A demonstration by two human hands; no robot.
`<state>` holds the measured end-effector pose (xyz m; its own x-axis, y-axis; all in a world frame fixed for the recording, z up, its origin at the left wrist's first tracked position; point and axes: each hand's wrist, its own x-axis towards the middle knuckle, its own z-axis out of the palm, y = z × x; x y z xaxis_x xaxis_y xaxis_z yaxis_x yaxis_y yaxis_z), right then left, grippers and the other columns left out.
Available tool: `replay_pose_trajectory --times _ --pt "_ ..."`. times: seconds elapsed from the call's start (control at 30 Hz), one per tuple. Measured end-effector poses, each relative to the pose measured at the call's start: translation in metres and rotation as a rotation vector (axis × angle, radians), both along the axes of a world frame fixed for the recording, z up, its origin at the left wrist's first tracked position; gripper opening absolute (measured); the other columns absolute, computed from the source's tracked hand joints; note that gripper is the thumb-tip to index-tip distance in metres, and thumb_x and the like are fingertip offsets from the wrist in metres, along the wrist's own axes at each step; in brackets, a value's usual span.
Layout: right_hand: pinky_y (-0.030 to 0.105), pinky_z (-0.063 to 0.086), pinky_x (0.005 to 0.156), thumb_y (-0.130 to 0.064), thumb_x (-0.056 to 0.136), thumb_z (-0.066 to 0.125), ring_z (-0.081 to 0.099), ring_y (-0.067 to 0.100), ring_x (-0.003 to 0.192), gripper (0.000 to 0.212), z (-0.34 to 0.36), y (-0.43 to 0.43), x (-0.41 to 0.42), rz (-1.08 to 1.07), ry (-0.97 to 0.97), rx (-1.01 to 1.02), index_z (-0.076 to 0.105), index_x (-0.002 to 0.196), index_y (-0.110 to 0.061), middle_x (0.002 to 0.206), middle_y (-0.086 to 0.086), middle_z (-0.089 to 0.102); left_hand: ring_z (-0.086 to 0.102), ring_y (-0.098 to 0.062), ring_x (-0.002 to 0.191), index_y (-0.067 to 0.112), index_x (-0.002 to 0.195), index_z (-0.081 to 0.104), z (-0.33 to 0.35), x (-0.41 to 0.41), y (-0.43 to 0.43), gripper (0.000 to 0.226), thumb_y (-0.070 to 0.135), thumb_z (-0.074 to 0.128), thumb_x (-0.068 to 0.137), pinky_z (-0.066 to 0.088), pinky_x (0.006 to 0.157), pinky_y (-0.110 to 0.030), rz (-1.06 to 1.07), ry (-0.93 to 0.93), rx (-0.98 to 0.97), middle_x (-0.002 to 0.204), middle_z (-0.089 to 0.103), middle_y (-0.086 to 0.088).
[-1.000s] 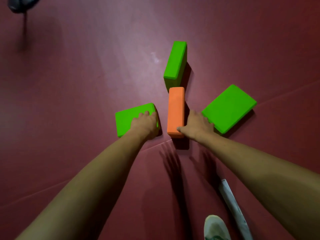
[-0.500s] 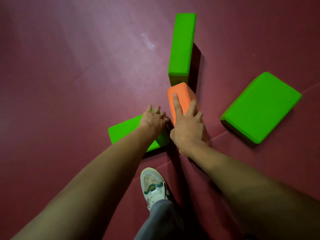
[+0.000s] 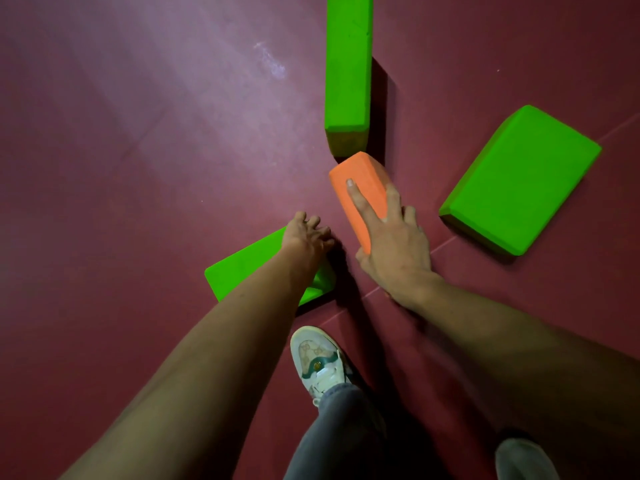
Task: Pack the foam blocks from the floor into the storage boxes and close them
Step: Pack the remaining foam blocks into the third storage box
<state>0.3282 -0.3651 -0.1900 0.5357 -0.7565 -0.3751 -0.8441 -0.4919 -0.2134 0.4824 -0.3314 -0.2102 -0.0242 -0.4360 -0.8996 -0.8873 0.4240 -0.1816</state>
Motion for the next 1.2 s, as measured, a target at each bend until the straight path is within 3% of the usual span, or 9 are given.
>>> replay_pose_trajectory --times 0.13,0.33,0.47,0.63,0.7,0.8,1.0,1.13,1.2 --pt "0.052 0.053 0.086 -0.032 0.072 0.079 0.047 0.044 0.117 0.12 -0.003 0.008 0.001 0.087 0.034 -0.03 -0.006 0.156 -0.047 0.159 0.019 0.018 0.022 -0.018 0.14 0.033 0.153 0.035 -0.01 -0.007 0.006 0.051 0.042 0.044 0.103 0.026 0.099 -0.029 -0.082 -0.069 -0.027 0.153 0.032 0.012" --pt "0.051 0.051 0.088 -0.032 0.07 0.082 0.051 0.044 0.114 0.124 0.0 0.019 -0.015 0.243 0.091 -0.044 -0.006 0.156 -0.045 0.158 0.02 0.021 0.012 -0.025 0.152 0.027 0.156 0.03 0.0 -0.013 0.021 0.054 0.047 0.03 0.106 0.007 0.12 -0.04 -0.21 -0.164 -0.061 0.16 0.031 0.005" --pt "0.047 0.047 0.084 -0.029 0.07 0.08 0.055 0.039 0.102 0.125 0.029 0.011 -0.013 0.255 0.168 -0.02 -0.008 0.158 -0.036 0.148 0.014 0.035 0.034 -0.036 0.141 0.015 0.153 0.03 0.042 -0.006 0.03 0.062 0.044 0.047 0.101 0.019 0.119 -0.054 0.025 -0.193 -0.198 0.151 0.039 -0.015" --pt "0.048 0.047 0.09 -0.031 0.072 0.081 0.054 0.042 0.11 0.122 0.085 -0.004 -0.012 0.203 0.117 0.079 -0.002 0.159 -0.016 0.142 0.011 0.038 0.053 -0.038 0.113 0.01 0.136 0.038 0.108 -0.005 0.044 0.045 0.029 0.053 0.098 0.048 0.092 -0.052 0.365 -0.189 -0.38 0.13 0.044 -0.018" --pt "0.049 0.047 0.093 -0.032 0.071 0.085 0.053 0.044 0.116 0.123 0.109 -0.007 -0.013 0.15 0.079 0.173 0.001 0.159 -0.012 0.14 0.015 0.04 0.054 -0.036 0.11 0.01 0.131 0.04 0.137 -0.01 0.052 0.041 0.027 0.054 0.097 0.05 0.087 -0.049 0.457 -0.167 -0.492 0.127 0.046 -0.017" --pt "0.048 0.048 0.093 -0.042 0.075 0.08 0.056 0.045 0.117 0.113 0.152 -0.005 -0.022 0.034 0.061 0.265 0.005 0.159 -0.028 0.131 0.024 0.049 0.055 -0.034 0.106 0.011 0.126 0.04 0.186 -0.024 0.074 0.035 0.023 0.049 0.094 0.05 0.083 -0.046 0.526 -0.212 -0.608 0.122 0.052 -0.015" --pt "0.048 0.046 0.095 -0.058 0.083 0.059 0.053 0.043 0.123 0.084 0.255 0.025 -0.04 0.195 0.181 0.245 0.021 0.154 -0.036 0.138 0.023 0.045 0.054 -0.036 0.109 0.008 0.13 0.035 0.294 -0.063 0.14 0.051 0.022 0.058 0.087 0.047 0.089 -0.048 0.592 -0.335 -0.675 0.123 0.055 -0.016" --pt "0.039 0.049 0.093 -0.062 0.068 0.072 0.055 0.039 0.121 0.102 0.303 0.053 -0.035 0.169 0.241 0.43 0.034 0.149 -0.013 0.14 0.022 0.051 0.053 -0.037 0.111 0.007 0.131 0.035 0.341 -0.078 0.18 0.051 0.021 0.057 0.087 0.046 0.091 -0.049 0.657 -0.381 -0.72 0.124 0.054 -0.017" --pt "0.036 0.05 0.081 -0.053 0.072 0.079 0.059 0.034 0.104 0.085 0.324 0.074 -0.035 0.149 0.329 0.601 0.047 0.134 -0.004 0.127 0.019 0.058 0.054 -0.036 0.109 0.008 0.13 0.036 0.354 -0.087 0.203 0.051 0.024 0.059 0.086 0.046 0.09 -0.049 0.693 -0.378 -0.733 0.123 0.055 -0.015"
